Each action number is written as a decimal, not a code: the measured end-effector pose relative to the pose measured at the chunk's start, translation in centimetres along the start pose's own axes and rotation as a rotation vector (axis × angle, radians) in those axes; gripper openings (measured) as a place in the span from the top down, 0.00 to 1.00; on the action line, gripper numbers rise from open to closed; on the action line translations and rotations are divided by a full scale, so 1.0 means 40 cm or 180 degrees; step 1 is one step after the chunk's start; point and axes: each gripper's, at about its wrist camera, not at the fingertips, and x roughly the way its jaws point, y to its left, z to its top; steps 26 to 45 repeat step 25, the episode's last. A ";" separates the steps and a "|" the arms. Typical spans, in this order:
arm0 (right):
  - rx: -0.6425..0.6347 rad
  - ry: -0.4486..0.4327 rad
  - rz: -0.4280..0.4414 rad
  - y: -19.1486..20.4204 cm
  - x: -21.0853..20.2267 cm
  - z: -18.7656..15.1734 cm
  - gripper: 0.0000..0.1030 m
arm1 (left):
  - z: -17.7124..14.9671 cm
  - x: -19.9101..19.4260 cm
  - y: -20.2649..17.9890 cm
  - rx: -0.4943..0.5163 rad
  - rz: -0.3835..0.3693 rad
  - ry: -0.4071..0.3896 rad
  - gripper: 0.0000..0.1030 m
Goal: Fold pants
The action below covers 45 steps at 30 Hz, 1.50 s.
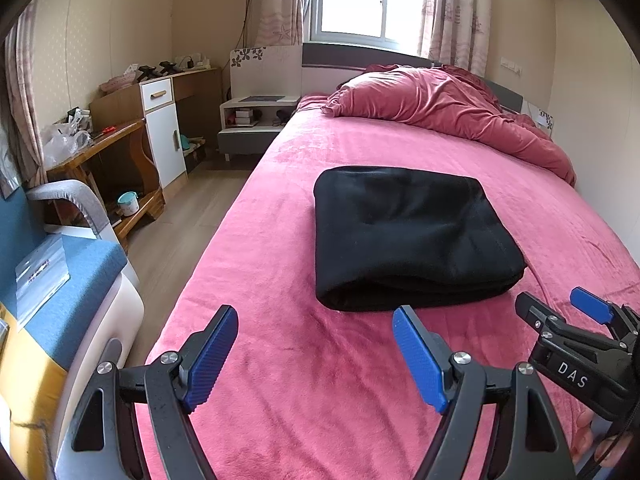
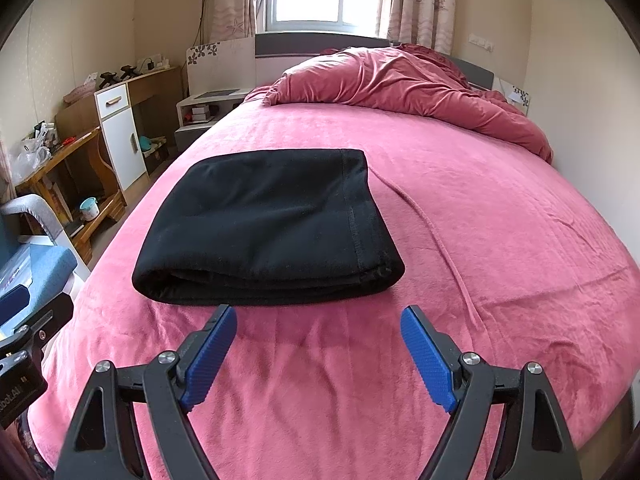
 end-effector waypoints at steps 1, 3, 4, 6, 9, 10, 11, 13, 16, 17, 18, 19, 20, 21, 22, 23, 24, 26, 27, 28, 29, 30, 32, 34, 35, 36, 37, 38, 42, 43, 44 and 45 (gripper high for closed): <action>-0.0004 0.0001 0.0001 0.000 0.000 0.000 0.18 | 0.000 0.000 0.000 0.0003 0.0001 -0.0006 0.21; -0.0015 0.0003 -0.0003 0.001 0.000 -0.001 0.18 | 0.000 -0.002 0.000 -0.0002 -0.0004 -0.0007 0.21; -0.0017 0.0003 -0.0002 0.000 0.000 -0.002 0.18 | -0.001 -0.003 -0.001 -0.0005 -0.0004 -0.0006 0.21; -0.0015 0.0003 -0.0001 0.001 0.000 -0.002 0.18 | -0.001 -0.006 -0.001 -0.0001 0.0004 -0.0020 0.21; -0.0023 0.0004 0.0000 -0.001 0.001 -0.003 0.18 | -0.002 -0.008 -0.002 0.0014 0.0013 -0.0025 0.21; -0.0024 0.0006 0.0000 -0.001 0.001 -0.003 0.18 | -0.001 -0.008 -0.002 0.0020 0.0017 -0.0025 0.21; -0.0024 0.0010 -0.0003 -0.001 0.002 -0.004 0.18 | -0.001 -0.008 -0.002 0.0026 0.0017 -0.0024 0.21; -0.0026 0.0016 0.0002 -0.002 0.003 -0.003 0.18 | 0.000 -0.008 -0.002 0.0025 0.0008 -0.0017 0.21; -0.0028 0.0020 0.0005 -0.001 0.003 -0.004 0.18 | 0.001 -0.008 -0.001 0.0022 -0.0014 -0.0002 0.21; -0.0031 0.0018 0.0004 -0.001 0.003 -0.004 0.17 | 0.002 -0.008 -0.001 0.0020 -0.0009 -0.0002 0.21; -0.0038 0.0021 0.0003 -0.002 0.005 -0.005 0.17 | 0.002 -0.008 -0.002 0.0025 -0.0015 -0.0004 0.21; -0.0041 0.0026 0.0001 -0.002 0.006 -0.007 0.17 | 0.003 -0.009 -0.002 0.0037 -0.0030 -0.0018 0.21; -0.0043 0.0034 0.0003 -0.004 0.009 -0.008 0.17 | 0.002 -0.009 -0.001 0.0041 -0.0027 -0.0033 0.21; -0.0042 0.0044 0.0003 -0.005 0.012 -0.010 0.17 | 0.002 -0.010 0.000 0.0039 -0.0055 -0.0053 0.24; -0.0040 0.0056 0.0003 -0.006 0.015 -0.012 0.17 | 0.002 -0.010 0.002 0.0027 -0.0097 -0.0041 0.26; -0.0037 0.0068 0.0003 -0.006 0.017 -0.014 0.17 | 0.001 -0.007 0.004 0.0002 -0.0123 -0.0022 0.26; -0.0031 0.0084 0.0004 -0.009 0.020 -0.017 0.17 | -0.001 0.001 0.005 0.0004 -0.0110 0.0010 0.26; -0.0017 0.0103 0.0002 -0.013 0.024 -0.021 0.17 | -0.004 0.012 0.005 0.0018 -0.0113 0.0062 0.26; -0.0017 0.0103 0.0002 -0.013 0.024 -0.021 0.17 | -0.004 0.012 0.005 0.0018 -0.0113 0.0062 0.26; -0.0017 0.0103 0.0002 -0.013 0.024 -0.021 0.17 | -0.004 0.012 0.005 0.0018 -0.0113 0.0062 0.26; -0.0017 0.0103 0.0002 -0.013 0.024 -0.021 0.17 | -0.004 0.012 0.005 0.0018 -0.0113 0.0062 0.26; -0.0017 0.0103 0.0002 -0.013 0.024 -0.021 0.17 | -0.004 0.012 0.005 0.0018 -0.0113 0.0062 0.26; -0.0017 0.0103 0.0002 -0.013 0.024 -0.021 0.17 | -0.004 0.012 0.005 0.0018 -0.0113 0.0062 0.26; -0.0017 0.0103 0.0002 -0.013 0.024 -0.021 0.17 | -0.004 0.012 0.005 0.0018 -0.0113 0.0062 0.26; -0.0017 0.0103 0.0002 -0.013 0.024 -0.021 0.17 | -0.004 0.012 0.005 0.0018 -0.0113 0.0062 0.26; -0.0017 0.0103 0.0002 -0.013 0.024 -0.021 0.17 | -0.004 0.012 0.005 0.0018 -0.0113 0.0062 0.26; -0.0017 0.0103 0.0002 -0.013 0.024 -0.021 0.17 | -0.004 0.012 0.005 0.0018 -0.0113 0.0062 0.26; -0.0017 0.0103 0.0002 -0.013 0.024 -0.021 0.17 | -0.004 0.012 0.005 0.0018 -0.0113 0.0062 0.26; -0.0017 0.0103 0.0002 -0.013 0.024 -0.021 0.17 | -0.004 0.012 0.005 0.0018 -0.0113 0.0062 0.26; -0.0017 0.0103 0.0002 -0.013 0.024 -0.021 0.17 | -0.004 0.012 0.005 0.0018 -0.0113 0.0062 0.26; -0.0017 0.0103 0.0002 -0.013 0.024 -0.021 0.17 | -0.004 0.012 0.005 0.0018 -0.0113 0.0062 0.26; -0.0017 0.0103 0.0002 -0.013 0.024 -0.021 0.17 | -0.004 0.012 0.005 0.0018 -0.0113 0.0062 0.26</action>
